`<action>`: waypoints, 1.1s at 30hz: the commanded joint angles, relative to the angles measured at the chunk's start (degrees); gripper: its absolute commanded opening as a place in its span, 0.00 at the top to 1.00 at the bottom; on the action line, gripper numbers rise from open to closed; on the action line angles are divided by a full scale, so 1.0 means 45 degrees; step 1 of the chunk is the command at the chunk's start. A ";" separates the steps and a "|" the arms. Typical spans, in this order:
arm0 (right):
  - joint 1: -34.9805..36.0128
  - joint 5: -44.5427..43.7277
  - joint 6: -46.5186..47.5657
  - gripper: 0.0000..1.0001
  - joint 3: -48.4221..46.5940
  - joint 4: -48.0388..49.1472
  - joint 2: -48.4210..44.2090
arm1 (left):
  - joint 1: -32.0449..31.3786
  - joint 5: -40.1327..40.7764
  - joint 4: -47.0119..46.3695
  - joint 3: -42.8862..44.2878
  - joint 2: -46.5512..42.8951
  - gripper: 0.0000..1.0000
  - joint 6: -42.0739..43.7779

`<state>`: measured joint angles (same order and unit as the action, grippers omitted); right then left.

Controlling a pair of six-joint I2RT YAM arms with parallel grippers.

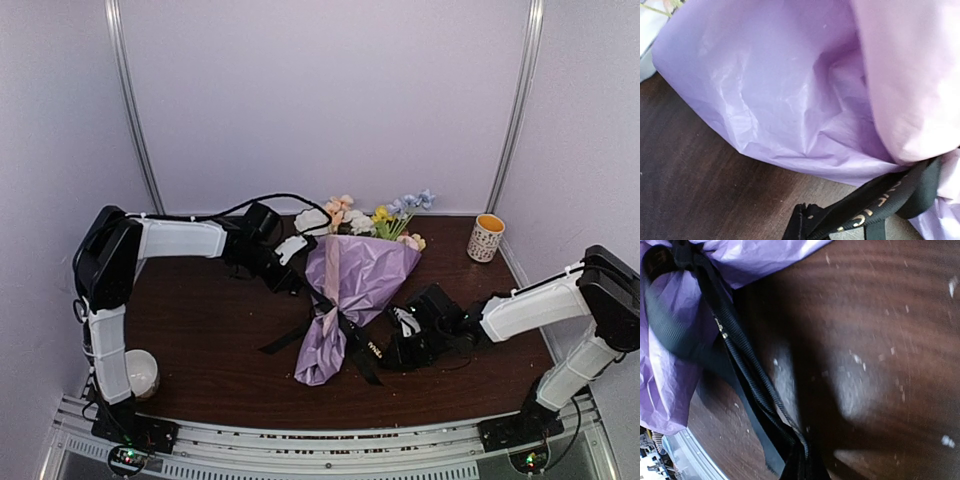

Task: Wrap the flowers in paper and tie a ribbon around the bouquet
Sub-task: Tie the half-tied ribbon around the folded bouquet.

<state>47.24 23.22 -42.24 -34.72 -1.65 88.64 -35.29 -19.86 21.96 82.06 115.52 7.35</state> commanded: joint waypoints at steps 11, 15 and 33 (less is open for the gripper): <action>0.1322 -0.0259 -0.2147 1.00 0.3083 -0.1535 -0.1450 | 0.0676 0.1163 0.0130 0.0530 0.1284 1.00 -0.0310; 0.1459 -0.0210 -0.2410 1.00 0.3646 -0.1375 -0.1656 | 0.0838 0.1323 0.0174 0.0475 0.1355 1.00 -0.0287; 0.1527 0.0035 -0.2948 1.00 0.4649 -0.0680 -0.1861 | 0.1146 0.1661 0.0769 0.0478 0.1445 1.00 0.0044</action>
<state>52.93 20.91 -55.68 -17.98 12.69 78.56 -34.87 -19.84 24.99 82.43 120.97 7.18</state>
